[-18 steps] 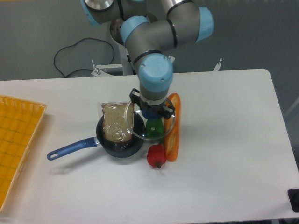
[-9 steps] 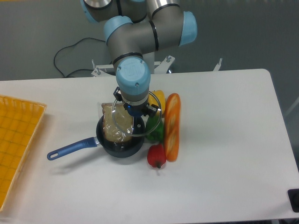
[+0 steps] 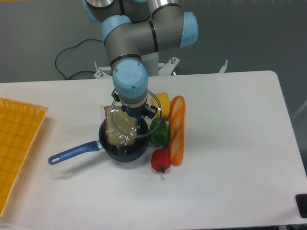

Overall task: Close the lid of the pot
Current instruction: 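Lower the glass lid onto the pan rim over the bread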

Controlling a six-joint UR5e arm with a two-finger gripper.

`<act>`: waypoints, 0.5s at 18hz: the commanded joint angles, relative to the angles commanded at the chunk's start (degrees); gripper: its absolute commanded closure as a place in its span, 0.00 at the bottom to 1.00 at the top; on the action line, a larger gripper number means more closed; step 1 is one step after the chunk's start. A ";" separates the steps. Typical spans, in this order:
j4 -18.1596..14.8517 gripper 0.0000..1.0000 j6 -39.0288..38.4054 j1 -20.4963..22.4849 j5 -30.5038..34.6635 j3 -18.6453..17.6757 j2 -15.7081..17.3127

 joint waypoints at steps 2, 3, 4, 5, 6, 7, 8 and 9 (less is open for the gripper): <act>-0.09 0.51 -1.14 -0.70 0.26 0.79 -0.88; -0.26 0.51 -1.93 -0.88 0.96 1.14 -1.58; -0.70 0.51 -2.80 -1.49 1.58 1.84 -2.37; -0.97 0.51 -3.86 -2.45 1.67 2.55 -3.16; -1.05 0.51 -4.74 -2.90 1.67 2.99 -3.69; -1.06 0.51 -5.09 -2.99 1.67 3.17 -3.96; -1.06 0.51 -5.10 -3.08 1.67 3.17 -3.96; -1.14 0.51 -5.19 -3.25 1.67 3.17 -4.04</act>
